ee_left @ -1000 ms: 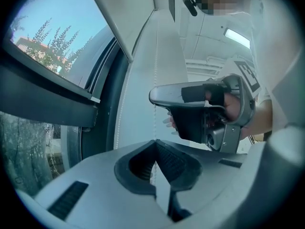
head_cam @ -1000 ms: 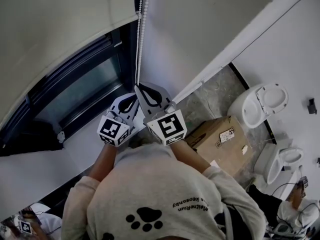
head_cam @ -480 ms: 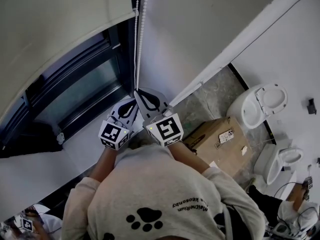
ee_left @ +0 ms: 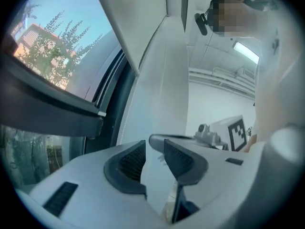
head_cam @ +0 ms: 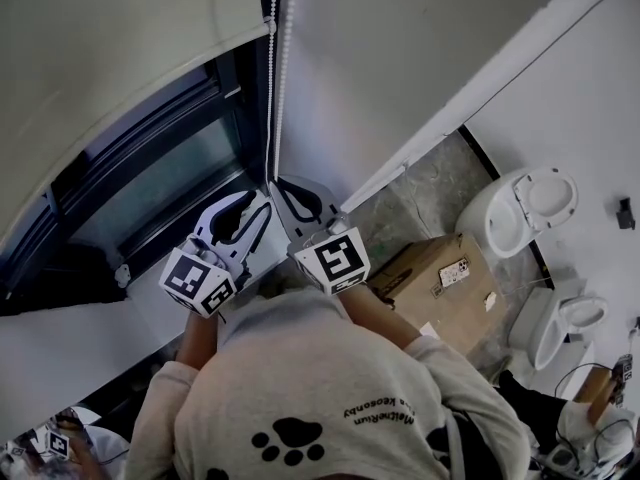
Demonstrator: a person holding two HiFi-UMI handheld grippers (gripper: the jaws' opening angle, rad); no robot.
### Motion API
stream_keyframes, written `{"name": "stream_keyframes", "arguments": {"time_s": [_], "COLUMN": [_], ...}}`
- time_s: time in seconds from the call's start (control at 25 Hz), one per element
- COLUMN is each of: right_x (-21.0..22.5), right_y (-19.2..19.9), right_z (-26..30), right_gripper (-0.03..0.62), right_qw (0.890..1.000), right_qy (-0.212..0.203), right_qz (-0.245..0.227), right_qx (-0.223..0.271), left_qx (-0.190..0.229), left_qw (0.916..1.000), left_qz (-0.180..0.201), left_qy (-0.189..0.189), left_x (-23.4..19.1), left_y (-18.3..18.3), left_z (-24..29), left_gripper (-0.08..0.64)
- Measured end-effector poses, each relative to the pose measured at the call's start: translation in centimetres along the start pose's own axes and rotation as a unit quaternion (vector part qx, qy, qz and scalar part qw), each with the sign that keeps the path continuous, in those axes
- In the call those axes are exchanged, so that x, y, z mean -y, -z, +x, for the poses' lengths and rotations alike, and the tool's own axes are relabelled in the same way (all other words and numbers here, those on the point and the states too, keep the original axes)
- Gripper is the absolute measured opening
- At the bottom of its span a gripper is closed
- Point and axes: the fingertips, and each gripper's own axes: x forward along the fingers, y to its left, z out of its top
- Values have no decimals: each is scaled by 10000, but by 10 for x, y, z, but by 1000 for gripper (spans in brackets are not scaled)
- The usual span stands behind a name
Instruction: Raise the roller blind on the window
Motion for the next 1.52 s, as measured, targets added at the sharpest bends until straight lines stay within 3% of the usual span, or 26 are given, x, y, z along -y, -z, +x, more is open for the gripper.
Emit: {"name": "stream_keyframes", "arguments": {"time_s": [0.28,0.72,1.0,1.2,1.52], "right_x": [-2,-5,-7,-6,-7], "right_y": [-2,-3,-3,-1,2], "right_z": [1,-1,-3,-2,0], "right_gripper": [12,12,12,12,12], "right_qw": [10000,10000,10000,10000,10000], "right_qy": [-44,-46,-80,-72,-74], "right_qz": [34,42,45,33,-8], "right_qx": [38,21,26,11,-26], "left_qx": [231,406,195,140,320], "left_qw": [9972,9928,9908,9899,9924], "left_qz": [671,1079,1307,1393,1159], "left_qy": [234,312,304,243,246], "left_x": [19,28,28,27,26], "left_y": [-90,-152,-160,-159,-155], "left_z": [15,42,48,49,47], "left_gripper": [112,92,12,8,8]}}
